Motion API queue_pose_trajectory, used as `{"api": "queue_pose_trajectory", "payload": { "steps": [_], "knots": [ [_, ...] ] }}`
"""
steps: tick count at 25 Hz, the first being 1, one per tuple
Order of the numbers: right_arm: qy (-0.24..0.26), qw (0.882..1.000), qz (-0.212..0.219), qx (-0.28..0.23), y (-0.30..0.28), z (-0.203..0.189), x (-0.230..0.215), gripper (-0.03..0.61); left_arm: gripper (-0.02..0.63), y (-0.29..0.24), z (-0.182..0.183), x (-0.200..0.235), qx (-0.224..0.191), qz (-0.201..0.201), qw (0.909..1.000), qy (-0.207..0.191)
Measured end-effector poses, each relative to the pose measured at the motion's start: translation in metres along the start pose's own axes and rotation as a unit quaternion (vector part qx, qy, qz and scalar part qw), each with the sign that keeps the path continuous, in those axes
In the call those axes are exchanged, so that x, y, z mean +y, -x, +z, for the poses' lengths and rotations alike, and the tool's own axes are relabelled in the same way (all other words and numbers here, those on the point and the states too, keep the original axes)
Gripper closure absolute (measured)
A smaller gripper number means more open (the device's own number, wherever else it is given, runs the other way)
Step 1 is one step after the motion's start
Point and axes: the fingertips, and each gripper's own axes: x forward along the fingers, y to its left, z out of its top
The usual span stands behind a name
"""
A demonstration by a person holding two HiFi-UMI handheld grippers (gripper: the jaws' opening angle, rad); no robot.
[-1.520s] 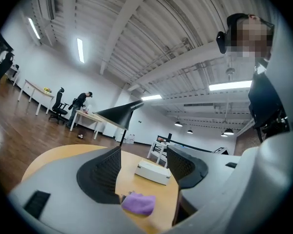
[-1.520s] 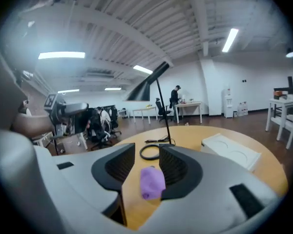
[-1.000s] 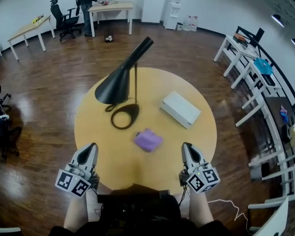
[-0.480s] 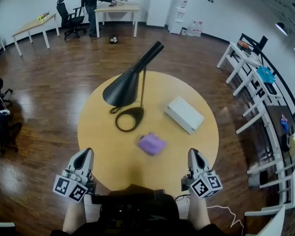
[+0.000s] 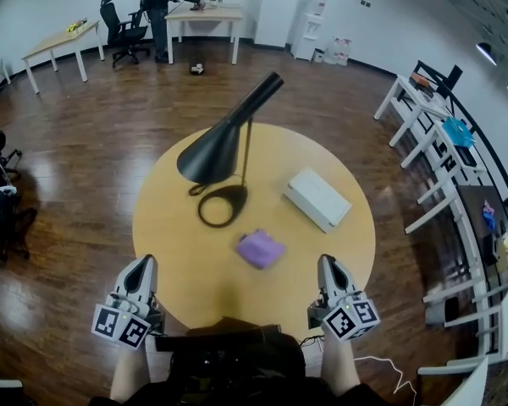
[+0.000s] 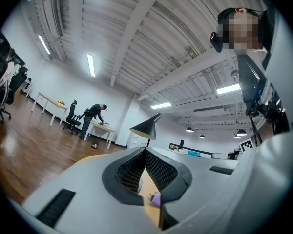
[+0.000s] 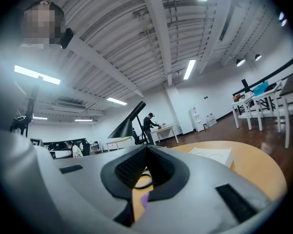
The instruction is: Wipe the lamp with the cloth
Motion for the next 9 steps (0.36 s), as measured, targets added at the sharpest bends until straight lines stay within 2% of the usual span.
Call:
{"api": "queue_pose_trajectory", "payload": {
  "steps": [9],
  "knots": [
    [0.009,1.000,-0.012,0.004,0.0072,-0.0032,-0.0017,0.577,0.614,0.0003,-0.0016,0.0007,0.008,-0.002,1.0000,-0.001]
  ]
}}
